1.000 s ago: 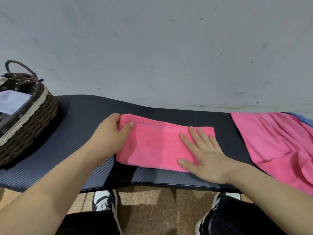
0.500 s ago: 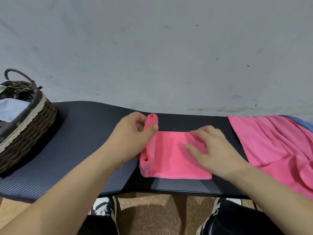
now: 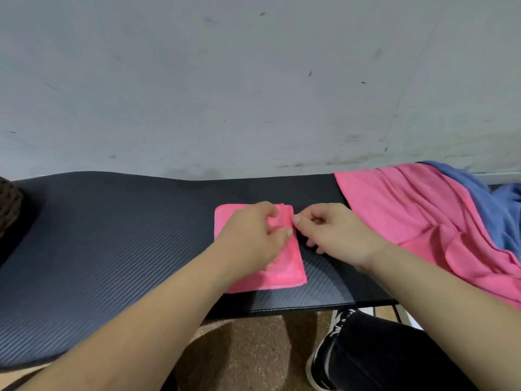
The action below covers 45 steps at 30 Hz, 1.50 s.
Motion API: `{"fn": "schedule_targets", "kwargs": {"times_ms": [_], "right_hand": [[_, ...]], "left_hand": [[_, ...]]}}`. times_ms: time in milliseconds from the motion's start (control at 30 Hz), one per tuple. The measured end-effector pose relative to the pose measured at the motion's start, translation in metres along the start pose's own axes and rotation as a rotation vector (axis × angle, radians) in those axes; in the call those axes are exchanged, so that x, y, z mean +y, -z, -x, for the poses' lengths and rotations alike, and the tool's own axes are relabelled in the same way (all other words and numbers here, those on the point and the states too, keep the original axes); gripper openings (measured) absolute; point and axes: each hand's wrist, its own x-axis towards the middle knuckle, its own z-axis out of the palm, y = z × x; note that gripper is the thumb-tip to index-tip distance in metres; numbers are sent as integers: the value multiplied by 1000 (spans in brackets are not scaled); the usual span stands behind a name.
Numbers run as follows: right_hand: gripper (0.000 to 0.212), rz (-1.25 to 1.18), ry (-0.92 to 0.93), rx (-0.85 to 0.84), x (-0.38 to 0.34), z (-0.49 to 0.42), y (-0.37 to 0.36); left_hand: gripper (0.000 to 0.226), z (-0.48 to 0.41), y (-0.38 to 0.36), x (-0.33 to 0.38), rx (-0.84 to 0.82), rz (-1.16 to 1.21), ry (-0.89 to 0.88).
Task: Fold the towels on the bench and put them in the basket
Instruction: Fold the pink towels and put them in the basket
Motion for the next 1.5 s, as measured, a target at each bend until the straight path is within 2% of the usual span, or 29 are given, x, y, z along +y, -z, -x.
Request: {"fn": "schedule_targets", "kwargs": {"times_ms": [67,133,200,267,333,367,433,500,600,667,800,900,967,1067,1200,1300,1400,1500], "right_hand": [[28,-2,-13,2,1,-1,-2],[27,6,-22,28,2,-4,-5],[29,43,-24,62,-1,-4,-9],[31,152,2,113,-6,-3,-10],[35,296,125,177,-13,0,-11],[38,345,220,186,-16,3,-13],[64,402,379,95,-22,9,-20],[86,496,421,-84,-22,15,-30],[88,725,295,-323,-8,18,-42],[86,800,253,-360,-2,17,-46],[88,788,252,-343,-2,16,-48],[90,634,275,-330,-4,14,-40],[94,550,298,-262,-5,11,-31],[103,567,277,-177,-6,10,-19],[108,643,257,-230,-4,12,-22],[108,642,242,-239,-6,9,-22],[105,634,253,-273,-6,7,-14],[92,537,251,-260,3,3,-9]], "left_hand": [[45,3,0,-4,-113,62,47],[45,8,7,-6,-124,98,19],[40,13,17,-9,-36,58,-40],[31,18,30,-16,132,-106,-73],[27,22,45,-25,239,-238,-48],[29,24,51,-31,241,-285,1],[37,25,57,-43,173,-376,145],[43,24,54,-50,128,-385,243],[43,23,47,-52,148,-211,249],[35,26,43,-50,137,-150,241],[23,30,39,-45,153,9,237],[22,28,47,-45,188,33,230],[23,27,56,-46,229,17,226],[25,32,67,-39,298,-74,192],[27,44,59,-20,343,-210,46],[28,46,39,-8,322,-263,-81],[24,42,24,-7,229,-185,-167],[25,34,19,-18,143,-220,-201]]}}
